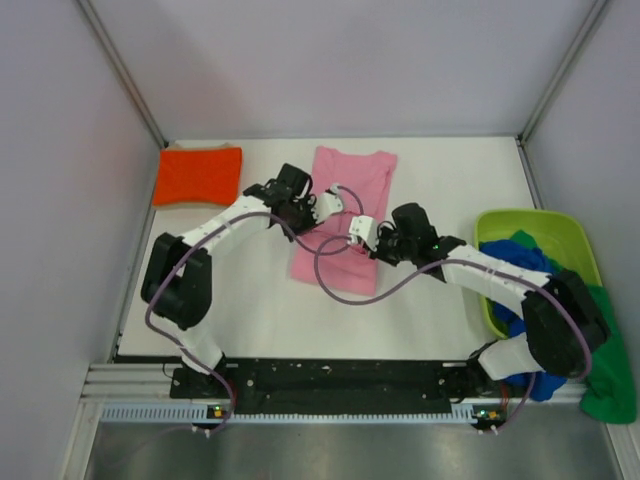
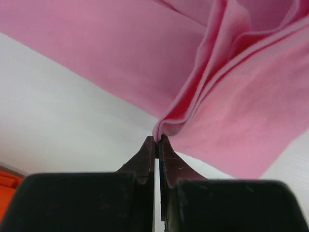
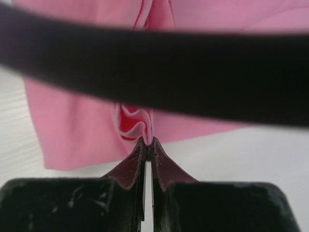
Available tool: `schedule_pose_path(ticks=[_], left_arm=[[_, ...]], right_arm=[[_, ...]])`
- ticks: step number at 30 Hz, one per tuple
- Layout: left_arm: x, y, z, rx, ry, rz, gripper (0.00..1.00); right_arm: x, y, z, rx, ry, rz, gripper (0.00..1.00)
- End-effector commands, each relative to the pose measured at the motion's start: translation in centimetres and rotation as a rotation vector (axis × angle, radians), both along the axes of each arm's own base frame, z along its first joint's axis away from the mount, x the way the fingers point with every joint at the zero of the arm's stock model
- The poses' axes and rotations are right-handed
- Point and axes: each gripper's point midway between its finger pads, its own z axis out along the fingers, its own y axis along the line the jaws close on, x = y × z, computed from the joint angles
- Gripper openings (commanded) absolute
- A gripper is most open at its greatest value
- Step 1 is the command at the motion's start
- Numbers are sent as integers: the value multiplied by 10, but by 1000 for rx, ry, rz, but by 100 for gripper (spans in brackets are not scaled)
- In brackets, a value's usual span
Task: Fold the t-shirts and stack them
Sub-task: Fold the folded rectangular tshirt in 1/3 of the way
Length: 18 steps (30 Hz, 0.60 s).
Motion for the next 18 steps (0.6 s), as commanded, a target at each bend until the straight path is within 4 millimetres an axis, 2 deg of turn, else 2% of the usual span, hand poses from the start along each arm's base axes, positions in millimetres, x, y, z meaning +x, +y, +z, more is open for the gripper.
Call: schedule_pose_path(ticks=[1,4,9,18], left_arm=[[58,-4,20,-52,-42,135,0],[76,-6,15,-50,-27,150,0],[90,-13,1,-33,3,154,0],[117,-15,-14,-4,-26,187,0]], right_arm=[[60,7,18,19,-114,-21,0],[82,5,13,13,-134,-50,0],[108,-6,6,1,-139,-129,0],[130,-20,-15,-65,-122,-209,0]])
